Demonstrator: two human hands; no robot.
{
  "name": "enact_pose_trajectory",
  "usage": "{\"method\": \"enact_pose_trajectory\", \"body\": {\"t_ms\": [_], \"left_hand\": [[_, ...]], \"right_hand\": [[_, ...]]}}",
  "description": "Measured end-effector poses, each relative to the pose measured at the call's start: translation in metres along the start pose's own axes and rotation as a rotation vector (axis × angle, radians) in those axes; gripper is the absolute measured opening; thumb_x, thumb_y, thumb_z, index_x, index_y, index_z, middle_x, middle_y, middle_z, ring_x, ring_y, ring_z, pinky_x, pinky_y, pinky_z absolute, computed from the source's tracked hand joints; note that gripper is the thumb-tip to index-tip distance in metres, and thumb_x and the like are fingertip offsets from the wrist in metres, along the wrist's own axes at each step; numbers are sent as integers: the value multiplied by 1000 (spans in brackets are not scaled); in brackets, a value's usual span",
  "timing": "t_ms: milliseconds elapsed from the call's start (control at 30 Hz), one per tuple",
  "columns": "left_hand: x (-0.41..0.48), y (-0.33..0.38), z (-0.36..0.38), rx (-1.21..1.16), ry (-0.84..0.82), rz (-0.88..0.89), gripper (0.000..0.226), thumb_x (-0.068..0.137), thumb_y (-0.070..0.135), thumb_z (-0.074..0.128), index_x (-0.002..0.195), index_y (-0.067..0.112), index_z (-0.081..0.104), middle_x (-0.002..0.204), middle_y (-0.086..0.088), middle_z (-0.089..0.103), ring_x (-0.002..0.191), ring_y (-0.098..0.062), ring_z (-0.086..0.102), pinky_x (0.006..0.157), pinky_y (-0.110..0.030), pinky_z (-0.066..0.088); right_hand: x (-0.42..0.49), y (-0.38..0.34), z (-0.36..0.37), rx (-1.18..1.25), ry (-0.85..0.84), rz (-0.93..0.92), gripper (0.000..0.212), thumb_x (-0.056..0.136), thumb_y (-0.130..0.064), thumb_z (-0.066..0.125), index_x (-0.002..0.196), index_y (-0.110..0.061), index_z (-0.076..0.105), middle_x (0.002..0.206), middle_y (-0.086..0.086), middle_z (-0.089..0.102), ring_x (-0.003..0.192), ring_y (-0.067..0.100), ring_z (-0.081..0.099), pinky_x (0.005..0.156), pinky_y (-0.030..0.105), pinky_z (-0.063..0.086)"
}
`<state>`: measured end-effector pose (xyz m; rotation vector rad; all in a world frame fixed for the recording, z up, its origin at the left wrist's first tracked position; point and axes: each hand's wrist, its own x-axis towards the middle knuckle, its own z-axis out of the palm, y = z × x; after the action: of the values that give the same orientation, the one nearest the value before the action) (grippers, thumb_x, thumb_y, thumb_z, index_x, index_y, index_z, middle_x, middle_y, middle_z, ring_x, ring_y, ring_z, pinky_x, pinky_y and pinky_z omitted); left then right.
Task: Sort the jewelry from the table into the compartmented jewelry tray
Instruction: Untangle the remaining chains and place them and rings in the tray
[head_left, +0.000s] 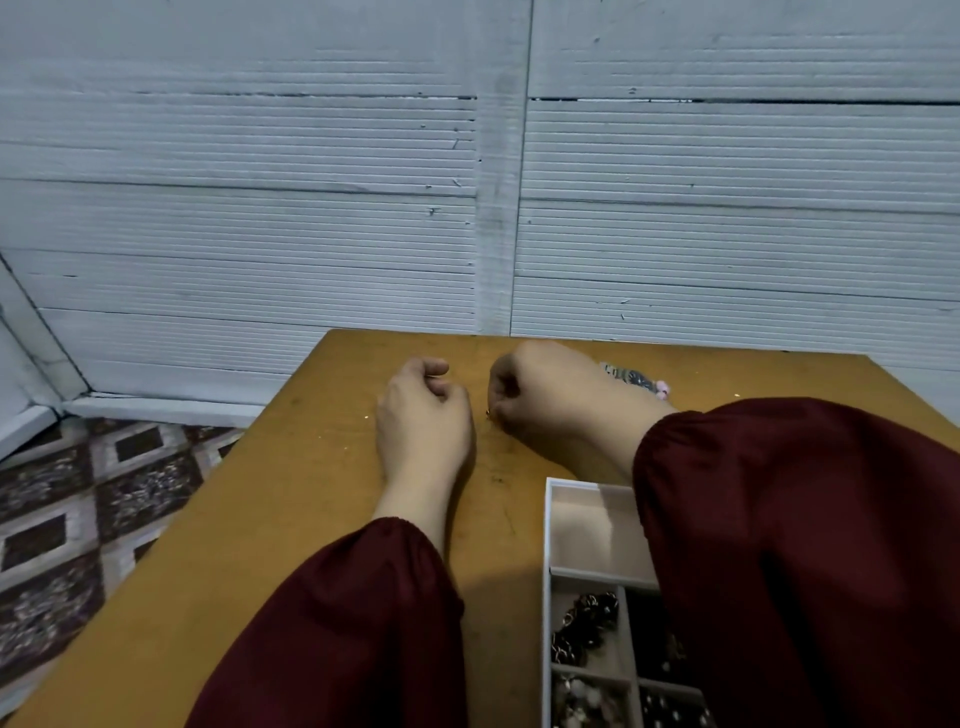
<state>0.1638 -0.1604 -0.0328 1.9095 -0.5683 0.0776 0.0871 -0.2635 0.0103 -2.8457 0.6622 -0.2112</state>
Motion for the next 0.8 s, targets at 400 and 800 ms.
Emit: {"method": "enact_pose_trajectory", "body": {"t_ms": [400, 800], "left_hand": [[-1, 2, 10, -11, -97, 111, 16, 84, 13, 55, 92, 21, 67, 86, 0, 67, 89, -24, 63, 79, -35, 51], [8, 6, 35, 126, -279, 262, 14, 88, 22, 59, 93, 28, 71, 92, 0, 68, 97, -29, 56, 87, -42, 48]], "right_hand": [[-29, 37, -41, 668, 383, 168, 7, 87, -22, 67, 88, -15, 67, 77, 6, 60, 61, 15, 51, 58, 29, 42], [-61, 73, -41, 788, 476, 189, 7, 87, -19, 68, 93, -20, 71, 83, -2, 68, 65, -4, 57, 62, 10, 44]]}}
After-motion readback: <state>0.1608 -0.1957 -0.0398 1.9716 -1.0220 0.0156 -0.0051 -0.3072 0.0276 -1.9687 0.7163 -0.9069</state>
